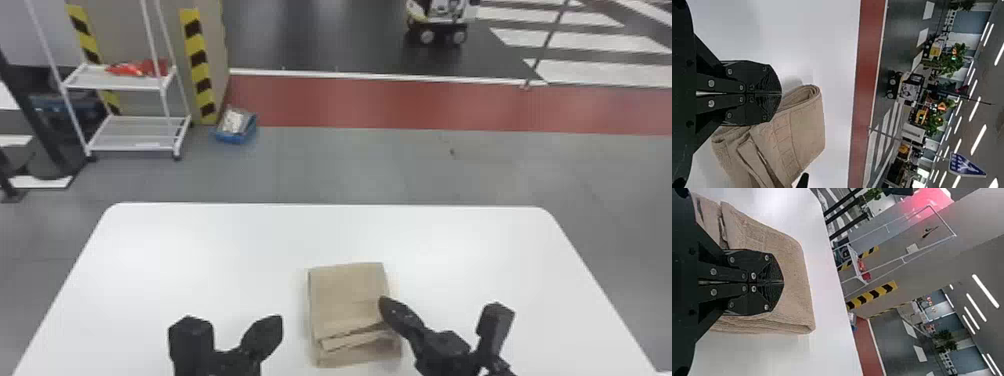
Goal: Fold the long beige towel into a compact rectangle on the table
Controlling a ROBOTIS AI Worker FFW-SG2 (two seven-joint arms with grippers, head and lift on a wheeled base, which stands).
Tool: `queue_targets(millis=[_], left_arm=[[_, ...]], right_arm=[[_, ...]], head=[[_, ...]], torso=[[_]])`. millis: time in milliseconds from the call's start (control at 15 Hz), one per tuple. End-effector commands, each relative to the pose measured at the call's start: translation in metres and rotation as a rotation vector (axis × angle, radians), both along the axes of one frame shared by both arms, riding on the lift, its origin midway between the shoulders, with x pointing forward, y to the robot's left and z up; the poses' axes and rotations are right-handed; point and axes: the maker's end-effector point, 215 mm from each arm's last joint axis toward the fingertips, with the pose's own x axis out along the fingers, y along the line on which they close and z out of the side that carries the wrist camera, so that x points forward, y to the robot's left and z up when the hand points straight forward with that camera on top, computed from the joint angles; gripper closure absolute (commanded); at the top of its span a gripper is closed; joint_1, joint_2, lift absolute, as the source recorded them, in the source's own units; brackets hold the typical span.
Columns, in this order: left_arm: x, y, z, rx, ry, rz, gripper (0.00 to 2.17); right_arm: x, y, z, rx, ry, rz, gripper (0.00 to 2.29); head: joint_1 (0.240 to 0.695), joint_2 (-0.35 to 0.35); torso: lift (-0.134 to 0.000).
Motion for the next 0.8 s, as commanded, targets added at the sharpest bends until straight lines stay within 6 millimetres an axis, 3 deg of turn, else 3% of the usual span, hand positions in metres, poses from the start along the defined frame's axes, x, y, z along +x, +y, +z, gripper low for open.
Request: queue_targets(millis=[0,533,733], left_arm=[[-0.001,-0.001,0.0,0.002,-0.001,-0.004,1.83],[-0.005,-0.007,0.004,-0.003,-0.004,-0.011,1.83],[-0.005,-0.012,0.005,-0.007,-0.006,-0.017,1.83]], right_arm=[[-0.01,-0.002,-0.001,0.006,0.013,-0.002,1.65],[-0.036,-0.016,-0.015,0.04,0.061,-0.011,1.65],[-0.042,-0.026,-0.03,0.028,0.076,-0.031,1.65]], head=[[0.695,-0.096],[0.695,-0.116],[0.695,-0.134]], torso=[[0.0],[0.0],[0.0]])
